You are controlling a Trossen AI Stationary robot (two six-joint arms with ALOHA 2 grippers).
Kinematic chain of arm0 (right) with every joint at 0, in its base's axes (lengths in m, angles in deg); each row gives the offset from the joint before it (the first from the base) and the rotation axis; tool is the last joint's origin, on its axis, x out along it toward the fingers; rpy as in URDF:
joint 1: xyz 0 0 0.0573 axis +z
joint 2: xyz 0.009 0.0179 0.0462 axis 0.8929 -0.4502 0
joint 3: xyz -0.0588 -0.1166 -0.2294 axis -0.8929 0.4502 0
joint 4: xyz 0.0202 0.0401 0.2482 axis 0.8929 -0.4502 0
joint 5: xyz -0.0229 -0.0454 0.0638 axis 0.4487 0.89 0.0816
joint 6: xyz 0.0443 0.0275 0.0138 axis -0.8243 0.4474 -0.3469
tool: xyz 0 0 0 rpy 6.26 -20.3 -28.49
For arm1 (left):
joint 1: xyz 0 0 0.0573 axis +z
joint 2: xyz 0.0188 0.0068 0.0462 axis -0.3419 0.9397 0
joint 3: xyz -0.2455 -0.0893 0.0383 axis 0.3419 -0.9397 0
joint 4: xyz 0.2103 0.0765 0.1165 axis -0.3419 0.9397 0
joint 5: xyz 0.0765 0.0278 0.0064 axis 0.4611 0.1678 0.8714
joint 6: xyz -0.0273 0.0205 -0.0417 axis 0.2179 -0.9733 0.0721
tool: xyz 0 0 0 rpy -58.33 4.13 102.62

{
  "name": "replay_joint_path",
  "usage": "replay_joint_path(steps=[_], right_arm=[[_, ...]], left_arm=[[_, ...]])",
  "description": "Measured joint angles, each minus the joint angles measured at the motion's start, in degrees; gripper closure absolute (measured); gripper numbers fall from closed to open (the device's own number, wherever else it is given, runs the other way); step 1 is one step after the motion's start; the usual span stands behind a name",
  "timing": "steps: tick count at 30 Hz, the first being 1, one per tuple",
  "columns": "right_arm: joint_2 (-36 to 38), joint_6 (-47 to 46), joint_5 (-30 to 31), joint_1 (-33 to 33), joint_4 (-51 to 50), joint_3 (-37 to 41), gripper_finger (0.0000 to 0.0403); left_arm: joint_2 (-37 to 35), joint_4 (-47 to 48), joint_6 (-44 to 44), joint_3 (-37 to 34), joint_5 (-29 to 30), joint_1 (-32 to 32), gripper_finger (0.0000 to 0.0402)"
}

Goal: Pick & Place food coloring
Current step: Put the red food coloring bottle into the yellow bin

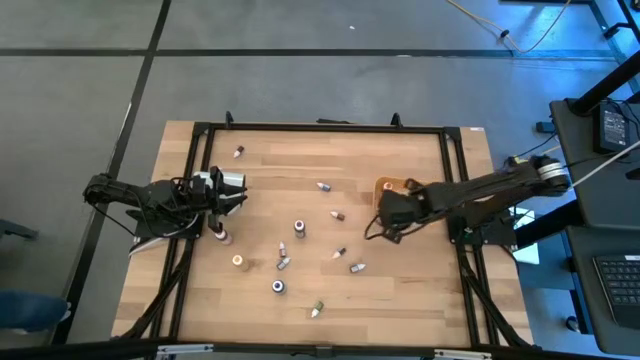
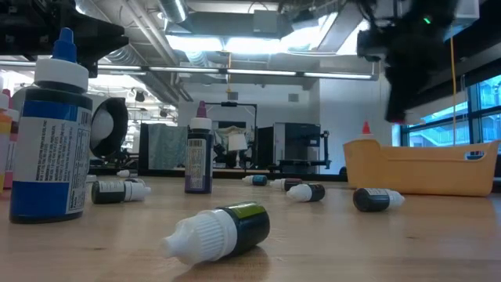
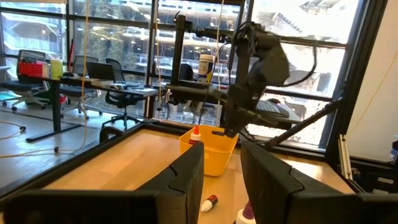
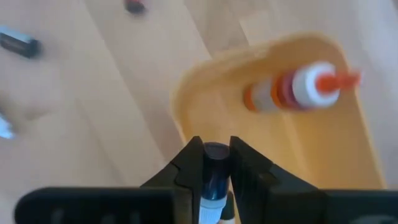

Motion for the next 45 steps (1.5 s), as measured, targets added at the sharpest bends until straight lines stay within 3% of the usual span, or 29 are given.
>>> replay_joint_path(steps=[7,15,26,33,37,45], right_arm=[[6.0,-0.8,-0.1,-1.9,7.1,13.4,0.0325],[6.1,-0.2,-0.1,-3.7,8.8,19.4,0.0323],[6.0,1.4,-3.1,-3.7,8.8,21.3,0.0318],[6.0,1.2,-3.2,-3.7,8.9,21.3,0.0258],[6.0,5.9,-3.1,-3.7,8.7,21.3,0.0229],[6.0,9.8,-1.1,-3.7,9.0,21.3,0.0216]], left_arm=[[0.0,0.0,0.0,0.0,0.0,0.0,0.0296],[0.0,0.0,0.0,0.0,0.0,0.0,0.0297],[0.0,0.0,0.0,0.0,0.0,0.0,0.0299],[0.0,0.0,0.0,0.0,0.0,0.0,0.0295],[0.0,0.0,0.0,0.0,0.0,0.0,0.0296],[0.0,0.0,0.0,0.0,0.0,0.0,0.0299]])
